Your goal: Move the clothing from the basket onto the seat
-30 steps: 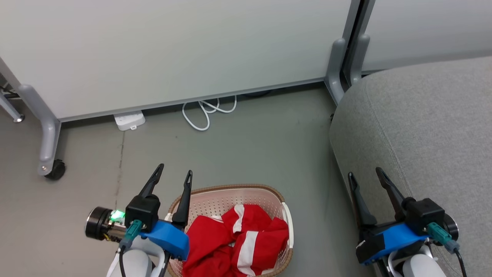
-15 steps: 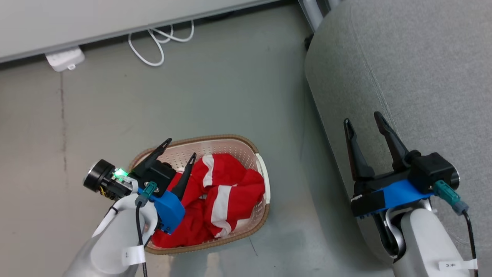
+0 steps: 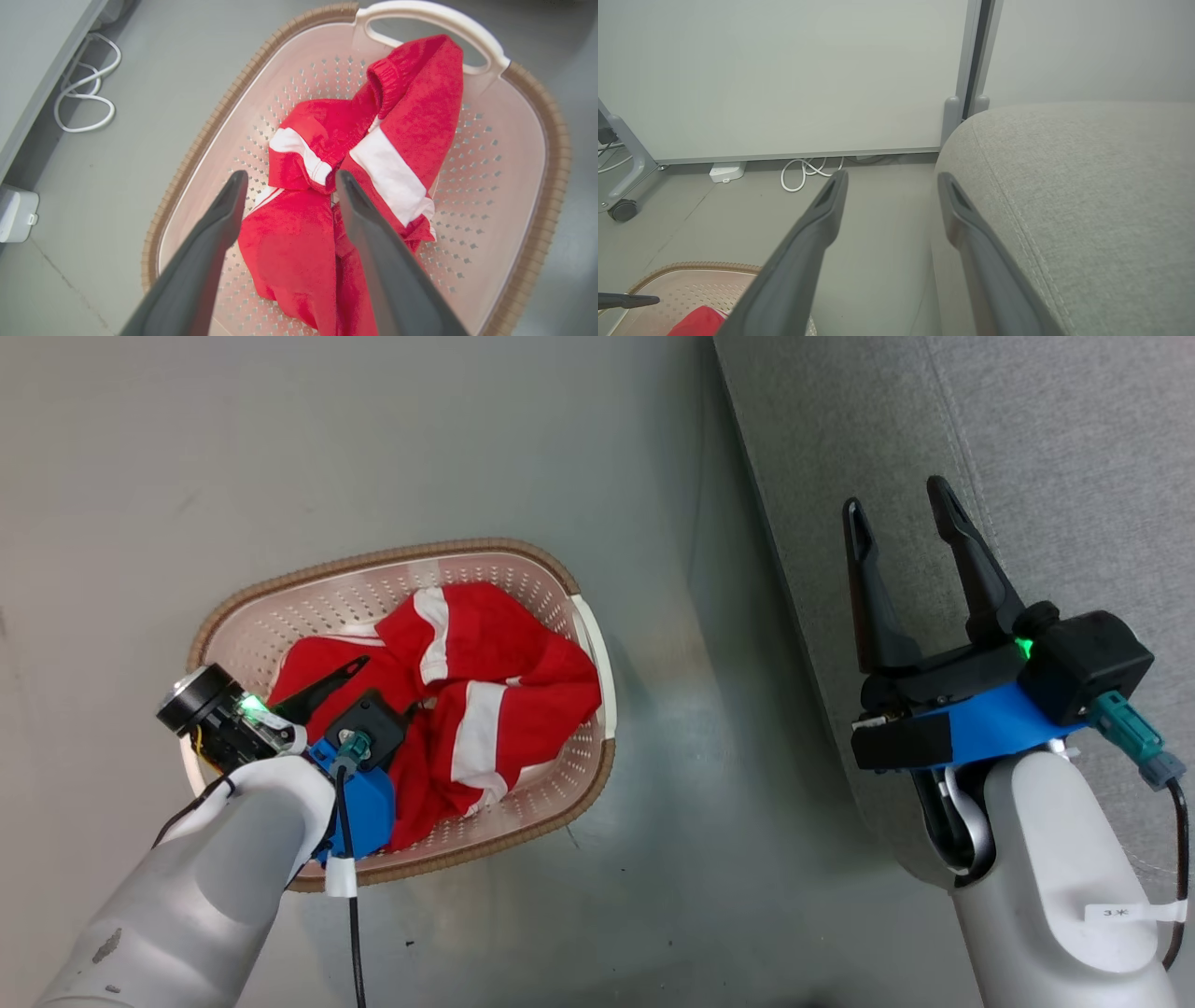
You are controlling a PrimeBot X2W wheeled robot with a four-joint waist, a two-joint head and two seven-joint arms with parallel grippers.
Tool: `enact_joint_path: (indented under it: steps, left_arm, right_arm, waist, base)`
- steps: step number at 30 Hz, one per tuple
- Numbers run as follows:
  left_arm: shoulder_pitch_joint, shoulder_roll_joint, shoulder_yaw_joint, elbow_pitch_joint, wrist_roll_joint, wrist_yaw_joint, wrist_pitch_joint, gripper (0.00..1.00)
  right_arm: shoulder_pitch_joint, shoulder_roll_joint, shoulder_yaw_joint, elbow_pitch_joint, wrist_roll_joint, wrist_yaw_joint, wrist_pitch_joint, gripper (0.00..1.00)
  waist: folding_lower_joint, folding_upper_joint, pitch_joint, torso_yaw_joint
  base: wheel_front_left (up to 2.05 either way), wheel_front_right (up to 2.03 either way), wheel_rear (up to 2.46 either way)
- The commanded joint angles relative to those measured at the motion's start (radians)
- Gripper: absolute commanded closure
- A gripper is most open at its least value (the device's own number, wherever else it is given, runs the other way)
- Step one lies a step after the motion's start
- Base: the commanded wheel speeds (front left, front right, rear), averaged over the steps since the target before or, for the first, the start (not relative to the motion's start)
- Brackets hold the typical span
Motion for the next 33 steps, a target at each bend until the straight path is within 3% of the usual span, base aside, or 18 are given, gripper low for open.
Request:
enact_joint_path:
  steps: [1, 17, 33]
  left_arm:
    - [-0.023, 0.006, -0.019, 0.023, -0.007, -0.001, 0.002, 0.00]
    - [-0.221, 0.022, -0.343, 0.216, -0.048, -0.002, 0.141, 0.00]
    - [-0.320, 0.034, -0.410, 0.244, -0.021, -0.002, 0.264, 0.00]
  right_arm:
    - [-0.023, -0.003, 0.004, -0.008, 0.001, 0.000, -0.003, 0.00]
    - [-0.141, -0.003, 0.020, -0.073, -0.008, 0.000, -0.003, 0.00]
    - [-0.160, -0.003, 0.015, -0.118, 0.012, 0.000, -0.003, 0.00]
  waist:
    - [-0.0003, 0.0001, 0.057, -0.013]
    - [-0.0003, 0.0001, 0.262, -0.028]
    - [-0.0003, 0.0001, 0.365, -0.056]
  base:
    - [0.00, 0.00, 0.00]
    - [0.00, 0.00, 0.00]
    - [0.00, 0.00, 0.00]
